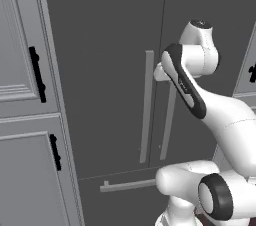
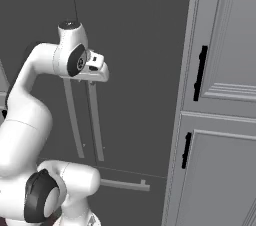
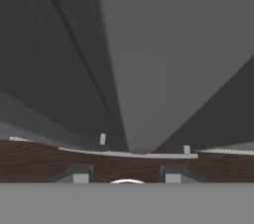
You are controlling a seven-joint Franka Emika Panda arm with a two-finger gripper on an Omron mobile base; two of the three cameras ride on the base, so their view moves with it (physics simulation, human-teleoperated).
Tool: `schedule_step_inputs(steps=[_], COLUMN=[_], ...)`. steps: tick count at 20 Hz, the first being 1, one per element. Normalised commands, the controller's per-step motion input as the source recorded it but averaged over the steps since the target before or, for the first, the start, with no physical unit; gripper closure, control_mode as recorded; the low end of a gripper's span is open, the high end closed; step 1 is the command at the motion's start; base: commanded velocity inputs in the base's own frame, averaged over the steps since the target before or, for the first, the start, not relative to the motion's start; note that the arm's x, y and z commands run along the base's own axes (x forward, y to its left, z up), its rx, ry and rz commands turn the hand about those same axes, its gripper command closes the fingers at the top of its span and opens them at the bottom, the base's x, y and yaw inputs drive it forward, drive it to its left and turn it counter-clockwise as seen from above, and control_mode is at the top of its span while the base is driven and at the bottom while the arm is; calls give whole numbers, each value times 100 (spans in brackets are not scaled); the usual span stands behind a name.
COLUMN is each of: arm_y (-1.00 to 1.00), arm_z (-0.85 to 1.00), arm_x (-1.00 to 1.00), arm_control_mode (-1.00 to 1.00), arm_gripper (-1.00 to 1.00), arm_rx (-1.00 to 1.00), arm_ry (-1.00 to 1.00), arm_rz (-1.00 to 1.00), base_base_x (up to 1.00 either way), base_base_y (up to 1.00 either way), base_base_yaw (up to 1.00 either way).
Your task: Grab a lemon wedge from the fridge and one ice cube from the ice bowl, and put them in the glass of lemonade.
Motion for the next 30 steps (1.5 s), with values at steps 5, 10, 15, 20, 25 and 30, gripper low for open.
schedule_step_inputs(steps=[5,10,15,20,25,30], arm_y=[0,1,14,0,0,0], arm_z=[0,0,0,0,0,0], arm_x=[-42,-65,-19,0,-3,0], arm_control_mode=[-100,-100,-100,-100,100,100], arm_gripper=[-100,-100,-100,-100,-100,-100], arm_rx=[0,0,-1,0,0,0], arm_ry=[-12,-25,-22,0,0,0], arm_rz=[-1,-1,0,0,0,0], base_base_x=[0,0,0,0,-40,-68], base_base_y=[0,0,0,0,0,0], base_base_yaw=[0,0,0,0,0,0])
